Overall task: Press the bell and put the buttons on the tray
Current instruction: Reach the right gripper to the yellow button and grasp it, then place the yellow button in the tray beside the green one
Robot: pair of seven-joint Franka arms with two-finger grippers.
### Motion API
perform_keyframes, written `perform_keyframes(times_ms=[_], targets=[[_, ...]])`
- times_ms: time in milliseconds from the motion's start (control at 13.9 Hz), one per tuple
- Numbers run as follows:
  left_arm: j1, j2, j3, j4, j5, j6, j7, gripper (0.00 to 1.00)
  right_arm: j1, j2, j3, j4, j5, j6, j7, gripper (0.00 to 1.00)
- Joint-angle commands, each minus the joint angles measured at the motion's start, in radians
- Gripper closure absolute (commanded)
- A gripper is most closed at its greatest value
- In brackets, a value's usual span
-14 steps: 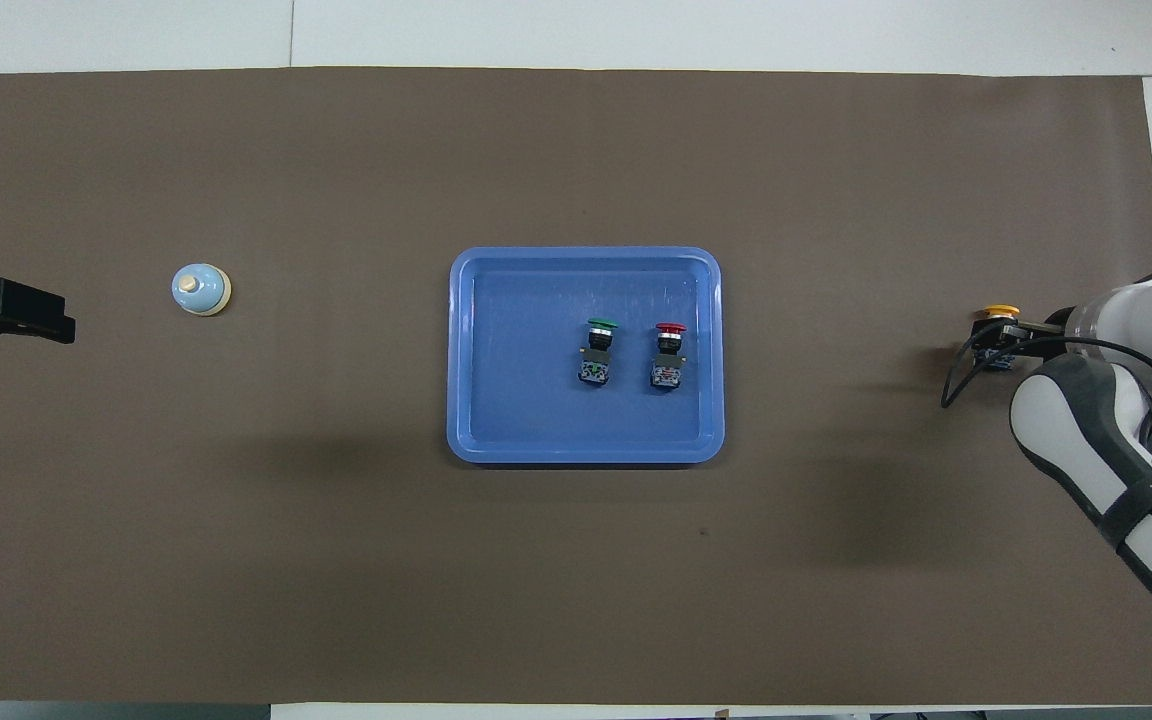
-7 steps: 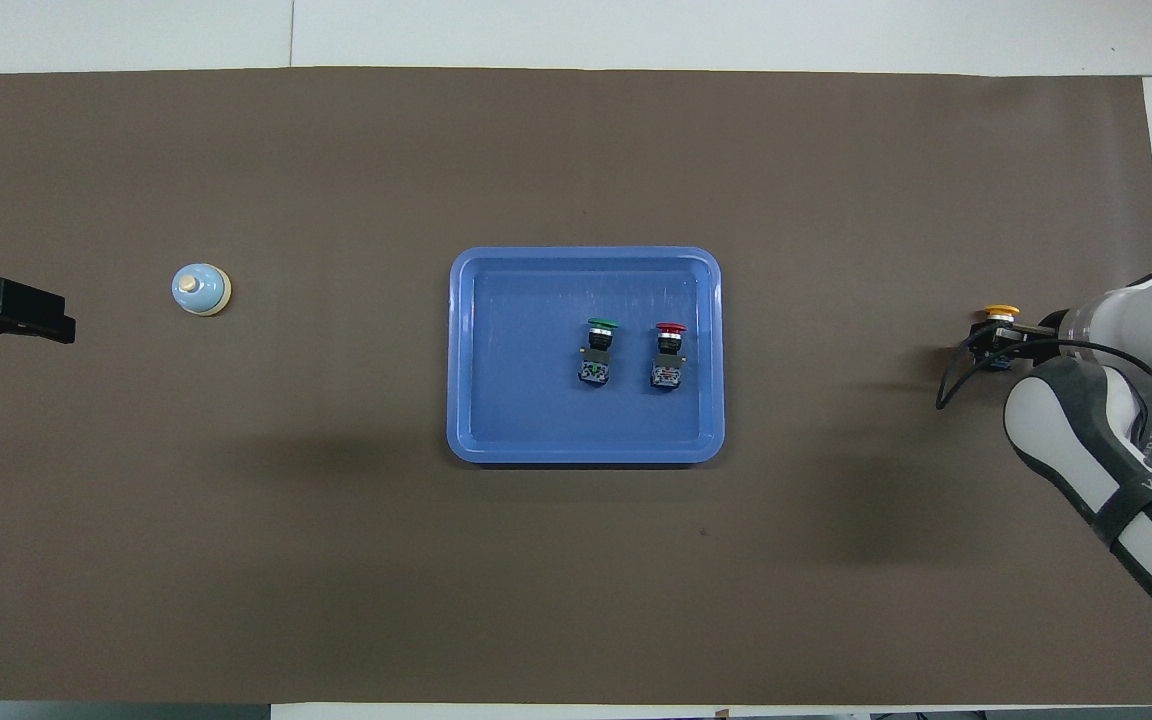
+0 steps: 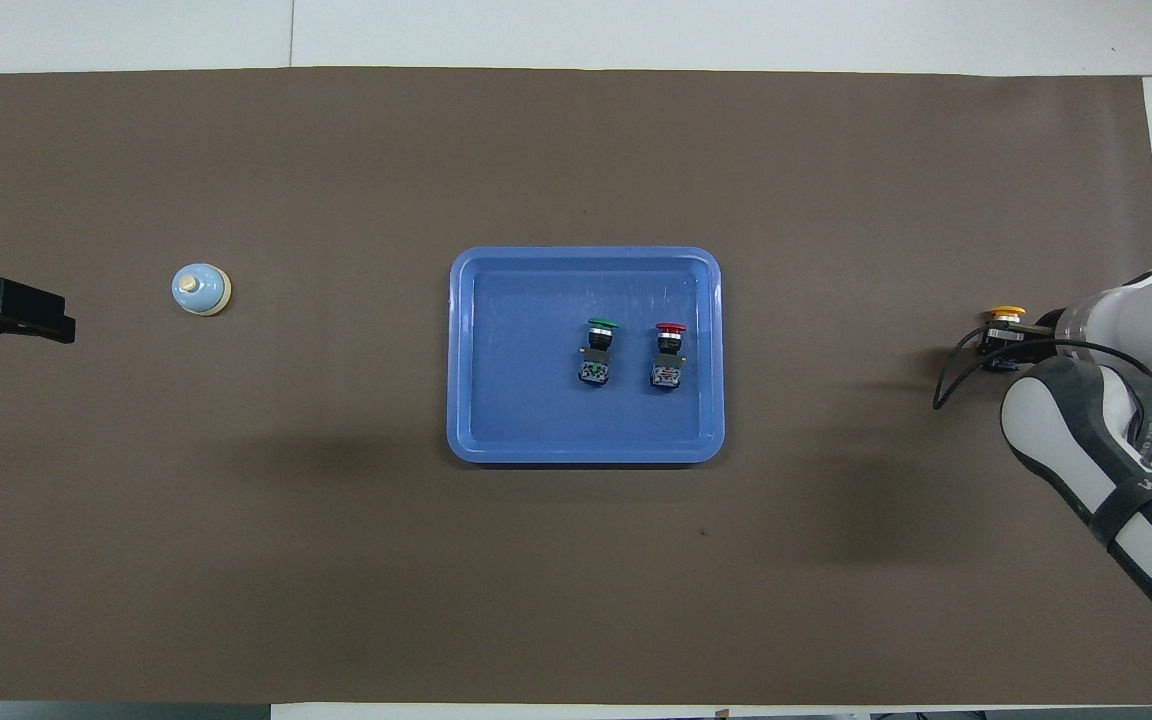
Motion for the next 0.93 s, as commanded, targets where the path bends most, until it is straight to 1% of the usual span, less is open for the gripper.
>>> perform_keyframes(times_ms=[0, 143, 287, 359, 574, 789, 861], targets=[[0.001, -0.022, 0.000, -0.019, 0.012, 0.000, 0.005, 0.00, 0.061, -0.011, 0.007, 0.082, 0.000, -0.107, 0.024, 1.00], [0.001, -0.022, 0.002, -0.020, 0.012, 0.000, 0.005, 0.00, 0.128, -0.008, 0.009, 0.177, 0.005, -0.211, 0.083, 1.00], [0.001, -0.022, 0.000, -0.019, 0.012, 0.000, 0.005, 0.00, 0.240, -0.002, 0.009, 0.265, 0.006, -0.300, 0.222, 1.00], [0.001, -0.022, 0.002, -0.019, 0.012, 0.000, 0.005, 0.00, 0.301, 0.001, 0.009, 0.295, 0.006, -0.322, 0.290, 1.00], [0.001, -0.022, 0.000, -0.019, 0.012, 0.000, 0.005, 0.00, 0.467, 0.020, 0.009, 0.354, 0.024, -0.327, 0.480, 1.00], [0.001, -0.022, 0.000, -0.019, 0.012, 0.000, 0.005, 0.00, 0.578, 0.033, 0.007, 0.397, 0.128, -0.324, 0.521, 1.00], [0.001, -0.022, 0.000, -0.019, 0.012, 0.000, 0.005, 0.00, 0.613, 0.047, 0.009, 0.414, 0.132, -0.324, 0.568, 1.00]])
